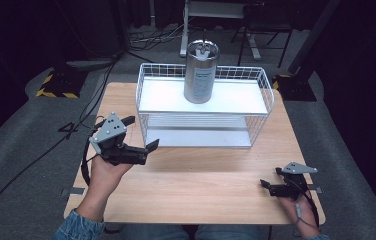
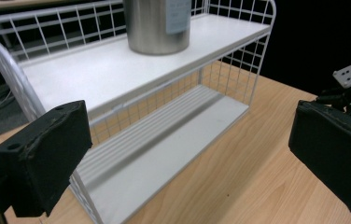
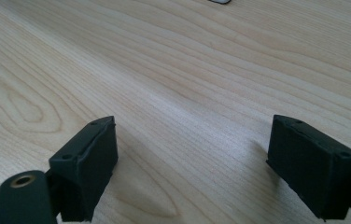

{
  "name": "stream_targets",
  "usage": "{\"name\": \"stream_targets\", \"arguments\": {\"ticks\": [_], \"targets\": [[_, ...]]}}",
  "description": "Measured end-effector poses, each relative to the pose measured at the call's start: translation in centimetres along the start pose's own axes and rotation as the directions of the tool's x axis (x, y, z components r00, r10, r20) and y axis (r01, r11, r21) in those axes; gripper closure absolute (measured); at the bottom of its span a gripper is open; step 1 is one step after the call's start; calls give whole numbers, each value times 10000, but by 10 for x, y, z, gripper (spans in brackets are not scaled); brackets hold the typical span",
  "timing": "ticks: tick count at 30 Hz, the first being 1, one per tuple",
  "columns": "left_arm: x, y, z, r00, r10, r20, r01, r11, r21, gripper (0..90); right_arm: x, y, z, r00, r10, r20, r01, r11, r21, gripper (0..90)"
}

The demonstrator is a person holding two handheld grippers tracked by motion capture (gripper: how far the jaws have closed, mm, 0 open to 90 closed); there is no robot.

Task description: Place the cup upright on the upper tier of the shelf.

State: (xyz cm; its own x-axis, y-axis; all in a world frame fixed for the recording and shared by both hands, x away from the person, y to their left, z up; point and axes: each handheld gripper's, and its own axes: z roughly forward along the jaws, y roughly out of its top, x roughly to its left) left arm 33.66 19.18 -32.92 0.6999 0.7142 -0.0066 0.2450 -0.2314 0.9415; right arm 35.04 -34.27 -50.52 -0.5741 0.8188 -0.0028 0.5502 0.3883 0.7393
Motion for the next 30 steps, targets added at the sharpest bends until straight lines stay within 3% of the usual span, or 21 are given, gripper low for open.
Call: {"name": "stream_targets", "arguments": {"ticks": [7, 13, 19, 22, 24, 26, 28, 30], "targets": [[2, -32, 9, 9994, -354, -30, 355, 9982, 475, 0, 0, 0, 0, 10000, 1, 5, -1, 10000, -1, 162], [-1, -55, 16, 9993, -168, -341, 199, 9956, 916, 0, 0, 0, 0, 10000, 1, 4, -1, 10000, -2, 162], [-3, -76, 22, 9989, -326, -340, 364, 9926, 1158, 0, 0, 0, 0, 10000, -3, 1, 3, 10000, -1, 162], [-3, -88, 25, 9981, -506, -358, 550, 9894, 1345, 1, 0, 0, 0, 10000, -3, 2, 3, 10000, -3, 162], [-2, -102, 28, 9959, -818, -373, 867, 9834, 1592, 4, 0, 0, 0, 10000, 1, 5, -1, 10000, -3, 162], [-1, -106, 29, 9961, -781, -402, 839, 9814, 1727, 4, 0, 0, 0, 10000, 2, 5, -2, 10000, -5, 162], [1, -120, 34, 9933, -1048, -487, 1127, 9719, 2065, 4, 0, 0, 0, 10000, -5, 1, 5, 10000, -3, 162], [2, -123, 35, 9926, -1094, -525, 1184, 9682, 2204, 5, 0, 0, 0, 10000, -5, 1, 5, 10000, -3, 162]]}}
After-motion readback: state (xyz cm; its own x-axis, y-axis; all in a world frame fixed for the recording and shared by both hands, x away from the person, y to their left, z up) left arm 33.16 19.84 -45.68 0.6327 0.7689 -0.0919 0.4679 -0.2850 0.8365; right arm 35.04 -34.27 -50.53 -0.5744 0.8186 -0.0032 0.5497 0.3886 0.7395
